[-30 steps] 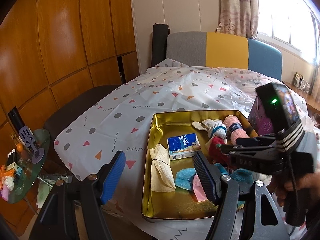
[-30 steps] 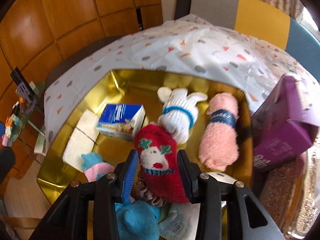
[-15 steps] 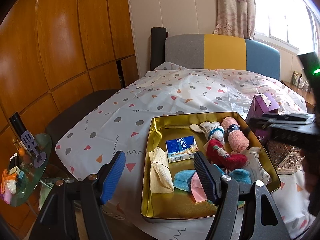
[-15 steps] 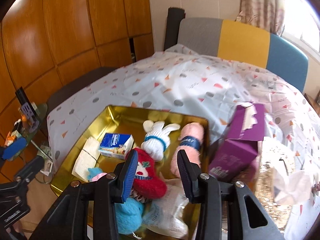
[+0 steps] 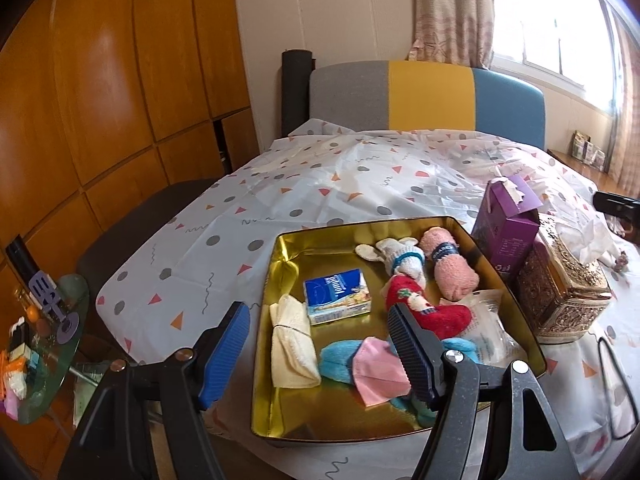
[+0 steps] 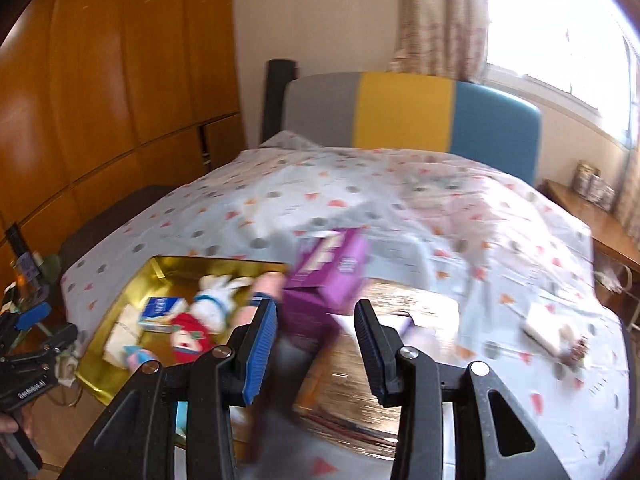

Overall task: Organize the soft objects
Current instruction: 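Move both tools back toward the white sponge and scrunchie on the bed, then grasp the white sponge block with the left tool while the right tool grasps the crocheted piece with scrunchie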

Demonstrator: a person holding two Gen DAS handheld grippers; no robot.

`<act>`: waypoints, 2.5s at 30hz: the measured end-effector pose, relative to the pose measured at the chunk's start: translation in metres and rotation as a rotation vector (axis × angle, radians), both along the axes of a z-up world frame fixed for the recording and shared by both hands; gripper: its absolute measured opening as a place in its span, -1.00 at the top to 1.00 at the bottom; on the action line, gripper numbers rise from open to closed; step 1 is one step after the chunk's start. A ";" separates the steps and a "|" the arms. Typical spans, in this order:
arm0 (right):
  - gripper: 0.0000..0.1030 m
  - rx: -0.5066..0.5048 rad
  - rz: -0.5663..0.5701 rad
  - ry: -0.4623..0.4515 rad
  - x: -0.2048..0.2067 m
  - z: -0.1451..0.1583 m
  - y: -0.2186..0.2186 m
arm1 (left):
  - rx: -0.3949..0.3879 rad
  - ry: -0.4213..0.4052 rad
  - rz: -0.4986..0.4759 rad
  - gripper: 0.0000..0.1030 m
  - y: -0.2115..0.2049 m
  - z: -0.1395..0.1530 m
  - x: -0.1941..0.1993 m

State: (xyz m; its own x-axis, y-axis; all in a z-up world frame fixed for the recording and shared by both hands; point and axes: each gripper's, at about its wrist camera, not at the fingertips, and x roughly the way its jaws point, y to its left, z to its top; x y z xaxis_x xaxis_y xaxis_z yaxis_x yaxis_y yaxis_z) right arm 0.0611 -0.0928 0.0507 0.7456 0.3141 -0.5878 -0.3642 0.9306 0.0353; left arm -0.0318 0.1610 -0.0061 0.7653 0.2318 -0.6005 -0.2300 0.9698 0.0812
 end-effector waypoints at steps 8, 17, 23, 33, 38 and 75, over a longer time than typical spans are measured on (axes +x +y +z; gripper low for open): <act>0.21 -0.015 -0.210 0.027 0.008 -0.009 -0.093 | 0.023 -0.001 -0.069 -0.41 -0.025 0.006 0.012; 0.21 -0.058 -0.439 0.096 0.020 -0.046 -0.194 | 0.029 0.000 -0.176 -0.41 -0.064 0.016 0.023; 0.21 -0.006 -0.590 0.190 0.023 -0.090 -0.251 | 0.031 0.013 -0.262 -0.41 -0.096 0.024 0.031; 0.21 0.126 -0.733 0.317 0.019 -0.115 -0.295 | 0.036 0.017 -0.452 -0.41 -0.169 0.038 0.050; 0.21 0.147 -0.758 0.340 0.020 -0.116 -0.302 | 0.034 0.031 -0.542 -0.41 -0.206 0.039 0.060; 0.21 0.465 -0.981 0.421 -0.004 -0.120 -0.369 | -0.460 0.585 -0.499 -0.39 -0.423 -0.047 0.251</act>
State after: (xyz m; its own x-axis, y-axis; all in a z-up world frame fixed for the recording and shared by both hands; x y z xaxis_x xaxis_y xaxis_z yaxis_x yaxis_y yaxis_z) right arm 0.0571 -0.4620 -0.0688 0.5617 -0.0394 -0.8264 0.6269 0.6721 0.3940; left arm 0.2190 -0.2622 -0.0535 0.2549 -0.4059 -0.8777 0.1829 0.9115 -0.3684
